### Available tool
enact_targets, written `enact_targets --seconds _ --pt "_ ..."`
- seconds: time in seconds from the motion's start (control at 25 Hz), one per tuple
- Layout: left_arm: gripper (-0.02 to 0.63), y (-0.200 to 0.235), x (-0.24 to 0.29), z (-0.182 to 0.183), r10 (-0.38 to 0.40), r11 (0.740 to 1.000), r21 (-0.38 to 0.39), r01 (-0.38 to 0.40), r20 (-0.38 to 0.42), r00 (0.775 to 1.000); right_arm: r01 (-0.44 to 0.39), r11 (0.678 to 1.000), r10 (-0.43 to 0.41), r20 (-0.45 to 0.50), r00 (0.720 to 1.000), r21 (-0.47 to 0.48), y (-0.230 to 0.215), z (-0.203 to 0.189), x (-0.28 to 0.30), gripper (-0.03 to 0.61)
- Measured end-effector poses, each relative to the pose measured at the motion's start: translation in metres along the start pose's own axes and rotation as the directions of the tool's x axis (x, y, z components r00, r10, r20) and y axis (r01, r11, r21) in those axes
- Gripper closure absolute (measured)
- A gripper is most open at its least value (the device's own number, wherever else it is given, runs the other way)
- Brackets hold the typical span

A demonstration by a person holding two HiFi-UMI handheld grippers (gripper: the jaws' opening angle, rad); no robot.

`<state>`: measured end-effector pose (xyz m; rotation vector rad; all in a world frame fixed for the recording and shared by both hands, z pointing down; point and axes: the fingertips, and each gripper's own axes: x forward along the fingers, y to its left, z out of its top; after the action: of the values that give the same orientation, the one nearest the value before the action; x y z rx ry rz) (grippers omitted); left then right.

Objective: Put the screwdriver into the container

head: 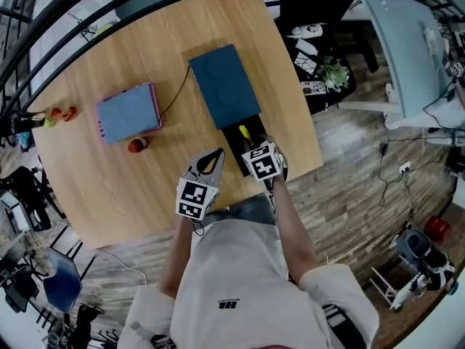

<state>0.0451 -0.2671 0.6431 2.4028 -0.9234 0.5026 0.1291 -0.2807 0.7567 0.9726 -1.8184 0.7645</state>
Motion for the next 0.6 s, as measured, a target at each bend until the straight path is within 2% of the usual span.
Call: enact_targets --seconds 0.44,0.6 --pt "0.607 0.000 -0.011 -0.007 0.017 1.000 -0.009 -0.017 -0.001 1.000 0.021 0.995 -0.024 -0.034 0.999 -0.101 0.009 0.002 0.007 0.505" --pt "0.607 0.000 -0.015 -0.008 0.023 1.000 -0.012 -0.023 0.005 1.000 0.002 0.995 -0.006 -0.039 0.999 -0.102 0.013 0.004 0.014 0.505"
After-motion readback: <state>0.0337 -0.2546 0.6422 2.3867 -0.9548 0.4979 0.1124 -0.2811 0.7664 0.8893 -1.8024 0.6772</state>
